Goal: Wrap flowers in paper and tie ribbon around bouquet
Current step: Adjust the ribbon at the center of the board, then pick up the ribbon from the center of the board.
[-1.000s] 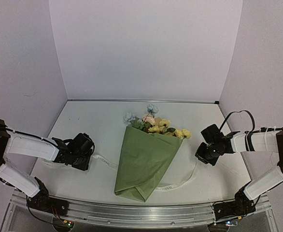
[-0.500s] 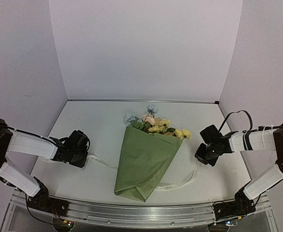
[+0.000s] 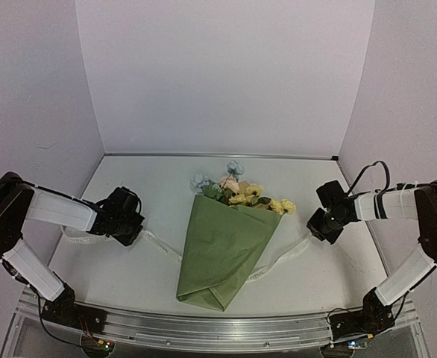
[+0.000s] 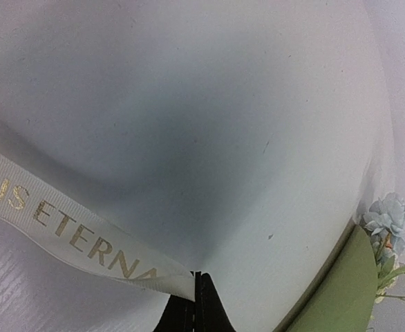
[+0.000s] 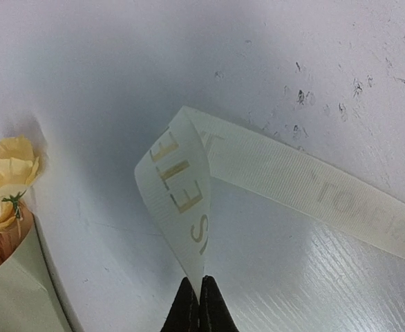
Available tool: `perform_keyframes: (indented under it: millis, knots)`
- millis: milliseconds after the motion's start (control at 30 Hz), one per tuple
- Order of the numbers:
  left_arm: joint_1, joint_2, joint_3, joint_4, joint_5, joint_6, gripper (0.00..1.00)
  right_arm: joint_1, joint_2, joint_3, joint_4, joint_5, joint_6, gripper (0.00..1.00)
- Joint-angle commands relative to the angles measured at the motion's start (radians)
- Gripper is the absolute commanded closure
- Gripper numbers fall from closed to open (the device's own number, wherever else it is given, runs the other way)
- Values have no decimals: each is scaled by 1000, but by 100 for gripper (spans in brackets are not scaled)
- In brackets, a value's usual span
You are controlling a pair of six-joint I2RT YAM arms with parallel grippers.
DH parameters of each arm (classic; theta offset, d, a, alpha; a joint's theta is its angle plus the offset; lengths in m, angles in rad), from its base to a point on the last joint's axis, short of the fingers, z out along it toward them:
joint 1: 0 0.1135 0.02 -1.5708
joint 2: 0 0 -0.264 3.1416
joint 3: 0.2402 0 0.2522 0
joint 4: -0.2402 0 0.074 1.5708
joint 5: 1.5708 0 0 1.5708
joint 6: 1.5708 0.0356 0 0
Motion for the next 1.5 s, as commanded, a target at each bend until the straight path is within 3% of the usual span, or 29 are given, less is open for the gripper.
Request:
perform_keyframes:
  millis: [0, 200, 467, 600, 700, 867, 967, 1233, 1467]
  knots:
    - [84, 17, 38, 53, 74, 166, 100, 5, -39, -14, 1, -2, 15, 100]
    - [150, 3, 52, 13, 108, 267, 100, 3, -105, -52, -29, 64, -11, 100]
    - [149, -1, 47, -26, 211, 321, 100, -41, -134, -37, -86, 104, -41, 100]
    - [150, -62, -4, -90, 175, 305, 100, -41, -157, -73, -97, 91, -27, 100]
    - [150, -85, -22, -74, 223, 350, 100, -37, -177, -114, -86, 36, -19, 97]
    - [134, -78, 6, -82, 305, 423, 79, 6, -250, -138, -96, 12, -15, 61]
    - [125, -101, 21, -108, 315, 448, 61, 30, -310, -137, -111, -3, -11, 47]
    - [105, -215, 70, -246, 225, 501, 24, 220, -254, -7, -112, -33, -2, 39]
    - [36, -275, 112, -292, 174, 557, 21, 249, -96, 8, 152, -174, 21, 35]
